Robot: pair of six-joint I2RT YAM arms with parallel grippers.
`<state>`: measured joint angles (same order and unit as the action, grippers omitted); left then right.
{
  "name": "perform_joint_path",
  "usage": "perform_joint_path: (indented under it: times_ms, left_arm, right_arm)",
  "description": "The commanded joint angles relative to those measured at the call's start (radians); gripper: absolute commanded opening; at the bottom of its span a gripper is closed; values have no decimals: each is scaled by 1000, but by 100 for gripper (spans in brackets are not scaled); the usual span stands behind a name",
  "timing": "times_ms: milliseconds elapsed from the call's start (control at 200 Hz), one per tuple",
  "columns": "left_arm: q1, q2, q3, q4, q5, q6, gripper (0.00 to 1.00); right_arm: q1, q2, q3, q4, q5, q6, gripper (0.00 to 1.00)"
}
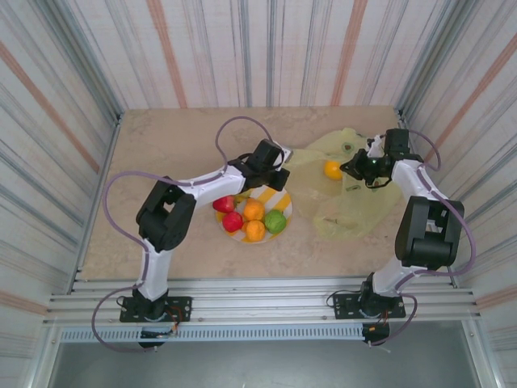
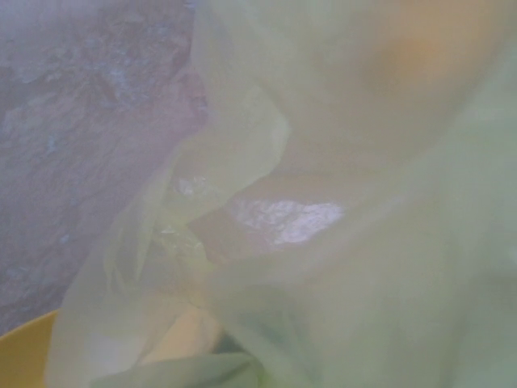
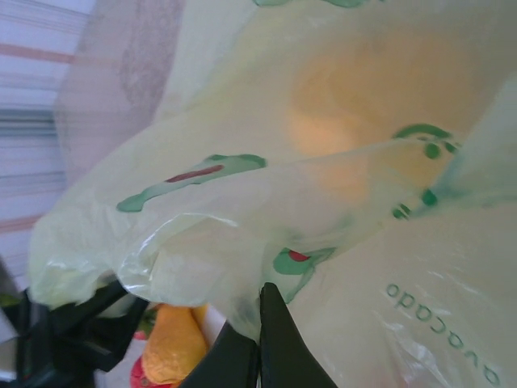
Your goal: Place the fruits into the plastic bag
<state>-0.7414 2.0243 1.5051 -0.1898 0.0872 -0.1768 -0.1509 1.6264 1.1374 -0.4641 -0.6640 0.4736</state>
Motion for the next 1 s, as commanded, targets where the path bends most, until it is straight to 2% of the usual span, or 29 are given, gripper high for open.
perform_joint_path:
  times_ms: [0,185,331,571,762,927,997]
  left_arm:
    - [-1,-111,21,-52,133,-24,0]
    - [14,-219,62,-115,314,-90,0]
    - [24,-233,113,-165,377,-114,0]
    - [39,-229,142,-186,393,-126,0]
    - [80,-201,143,-189,355,-123,0]
    - [119,-176,108,-172,310,-117,3]
    - [129,-164,96,-166,288,-109,8]
  right_arm:
    - [-6,-52,40,-83,79,-73,0]
    - [6,-103,35,-128,131,-94,0]
    - [10,-148,35,-161,170,-110,0]
    - [10,-169,62,-203,194,-125,0]
    - [10,-175,65,-200,204,-121,0]
    - [15,-192,68,-192,185,-104,0]
    - [31,-193,57,-164,143,-78,0]
